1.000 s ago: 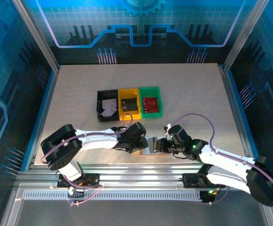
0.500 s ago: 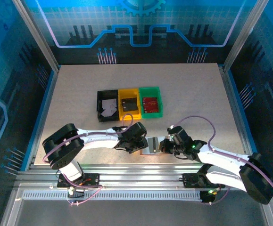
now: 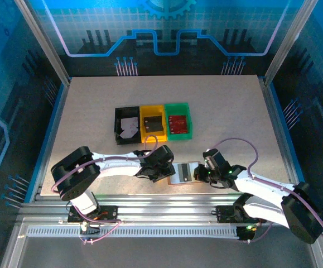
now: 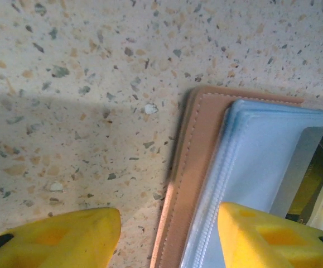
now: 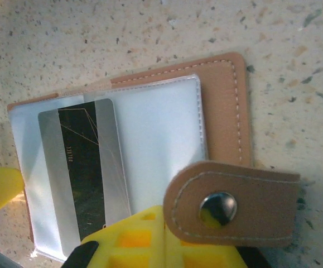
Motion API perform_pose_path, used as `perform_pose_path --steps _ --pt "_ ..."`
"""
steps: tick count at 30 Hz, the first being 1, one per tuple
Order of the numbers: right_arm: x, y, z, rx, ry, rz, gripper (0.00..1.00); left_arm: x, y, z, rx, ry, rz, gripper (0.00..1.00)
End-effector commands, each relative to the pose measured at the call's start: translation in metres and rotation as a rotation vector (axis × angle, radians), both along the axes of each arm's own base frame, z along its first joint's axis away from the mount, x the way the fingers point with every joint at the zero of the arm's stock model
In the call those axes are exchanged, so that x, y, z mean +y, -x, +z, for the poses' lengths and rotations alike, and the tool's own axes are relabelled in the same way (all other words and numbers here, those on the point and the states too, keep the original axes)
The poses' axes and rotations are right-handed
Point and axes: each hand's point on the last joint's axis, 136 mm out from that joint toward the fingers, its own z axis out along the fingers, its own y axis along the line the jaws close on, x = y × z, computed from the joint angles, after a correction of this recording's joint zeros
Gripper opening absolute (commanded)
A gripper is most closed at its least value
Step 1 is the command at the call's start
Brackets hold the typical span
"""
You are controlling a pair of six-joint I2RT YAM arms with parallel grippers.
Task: Take the credit cards out of the card holder
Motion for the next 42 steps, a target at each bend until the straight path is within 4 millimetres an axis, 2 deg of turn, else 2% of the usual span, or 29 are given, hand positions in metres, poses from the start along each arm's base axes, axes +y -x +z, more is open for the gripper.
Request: perform_pose_path --steps 1,6,10,16,21,28,32,39,42 --pt "0.008 -0.004 0.021 -0.028 -0.027 0.042 0.01 -0.007 0.036 -0.065 0.125 -0.013 -0.059 0.54" --pt "0.018 -0.007 0.048 -0.067 -0.061 0.072 0.02 -0.011 0.036 -0.065 0.126 -0.01 -0.071 0.54" --pt "0.033 -0.008 0.058 -0.092 -0.097 0.11 0.05 -0.019 0.036 -0.064 0.128 -0.003 -0.085 0.54" --pt "0.053 -0.007 0.044 -0.051 -0.128 0.162 0.05 -0.029 0.035 -0.065 0.13 0.001 -0.099 0.54" --pt "0.056 -0.006 0.026 -0.018 -0.113 0.162 0.05 -0.031 0.037 -0.071 0.142 -0.001 -0.097 0.54" --pt "0.026 -0.004 -0.003 0.015 0.006 0.079 0.02 -0.032 0.049 -0.085 0.175 -0.014 -0.106 0.54" --pt "0.012 -0.003 -0.009 0.014 0.057 0.047 0.03 -0.035 0.056 -0.095 0.198 -0.014 -0.11 0.54" --pt "0.0 -0.001 -0.015 0.029 0.086 0.028 0.05 -0.041 0.065 -0.105 0.22 -0.022 -0.127 0.54" --pt "-0.005 -0.001 -0.016 0.028 0.086 0.018 0.05 -0.038 0.069 -0.109 0.227 -0.026 -0.123 0.54"
